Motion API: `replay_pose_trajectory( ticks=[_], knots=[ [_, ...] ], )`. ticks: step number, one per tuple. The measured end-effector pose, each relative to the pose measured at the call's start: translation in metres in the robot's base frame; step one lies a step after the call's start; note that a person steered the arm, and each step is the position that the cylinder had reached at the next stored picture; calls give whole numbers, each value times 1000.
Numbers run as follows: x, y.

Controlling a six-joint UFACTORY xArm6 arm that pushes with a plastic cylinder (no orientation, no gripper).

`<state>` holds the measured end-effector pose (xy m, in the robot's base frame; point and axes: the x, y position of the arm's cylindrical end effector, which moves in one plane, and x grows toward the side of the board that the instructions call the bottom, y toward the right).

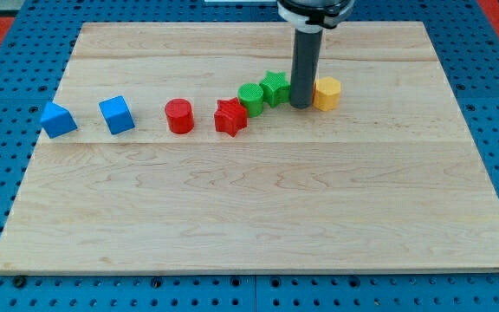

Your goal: Move the yellow hexagon right to the yellow heart

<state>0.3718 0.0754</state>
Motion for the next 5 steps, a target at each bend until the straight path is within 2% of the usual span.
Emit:
replay_pose_trajectory(
  ticks=[2,3,4,5],
  knots=[
    [25,7],
    [25,33],
    [-2,33],
    [-6,33]
  ],
)
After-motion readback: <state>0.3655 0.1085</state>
